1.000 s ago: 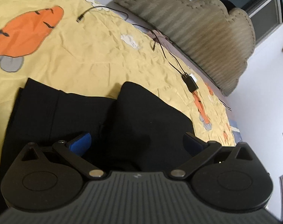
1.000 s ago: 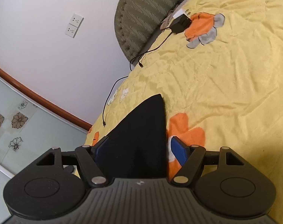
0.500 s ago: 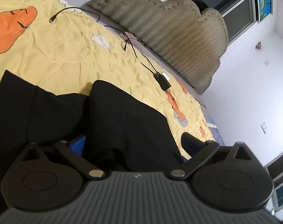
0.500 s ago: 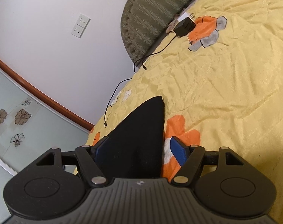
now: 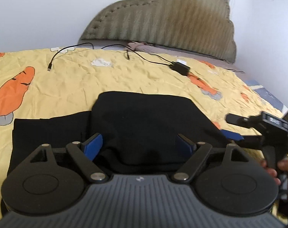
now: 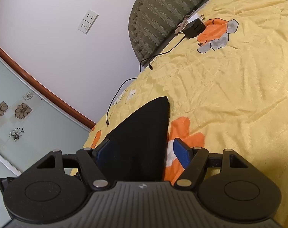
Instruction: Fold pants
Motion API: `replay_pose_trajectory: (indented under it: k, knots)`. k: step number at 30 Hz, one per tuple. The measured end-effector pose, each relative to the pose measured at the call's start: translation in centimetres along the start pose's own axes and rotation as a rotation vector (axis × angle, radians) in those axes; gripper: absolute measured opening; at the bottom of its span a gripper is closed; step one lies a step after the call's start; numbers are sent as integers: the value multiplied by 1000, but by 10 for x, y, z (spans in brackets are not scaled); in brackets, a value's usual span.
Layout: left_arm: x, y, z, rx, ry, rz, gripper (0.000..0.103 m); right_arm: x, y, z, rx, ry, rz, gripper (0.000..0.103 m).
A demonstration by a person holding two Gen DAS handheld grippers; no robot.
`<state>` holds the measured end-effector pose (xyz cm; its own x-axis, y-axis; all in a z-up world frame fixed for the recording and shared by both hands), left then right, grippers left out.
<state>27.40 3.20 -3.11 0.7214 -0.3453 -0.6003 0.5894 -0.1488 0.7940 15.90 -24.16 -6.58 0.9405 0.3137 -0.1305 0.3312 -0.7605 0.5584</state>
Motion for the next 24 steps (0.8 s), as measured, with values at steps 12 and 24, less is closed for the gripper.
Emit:
replay_pose_trajectory:
  k: [12,24]
  knots:
    - [6,1,-45,-312,-130,-92,82,-2,2,3,25,29,6,71]
    - [-1,-1,2,6,-29,-48,83,-3,3,3,36,43,3,73]
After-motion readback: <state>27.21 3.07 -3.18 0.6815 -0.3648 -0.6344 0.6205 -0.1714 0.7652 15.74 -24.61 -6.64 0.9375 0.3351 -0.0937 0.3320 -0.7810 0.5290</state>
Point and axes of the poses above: each gripper's, at about its wrist camera, not at the fingertips, and x roughly the way its jaws point, z to its right, y to its top, the point moved 5 cm from there along x, roughly the way its jaws point, and after that the axes turned 12 degrees about y, right-handed, at the moved point
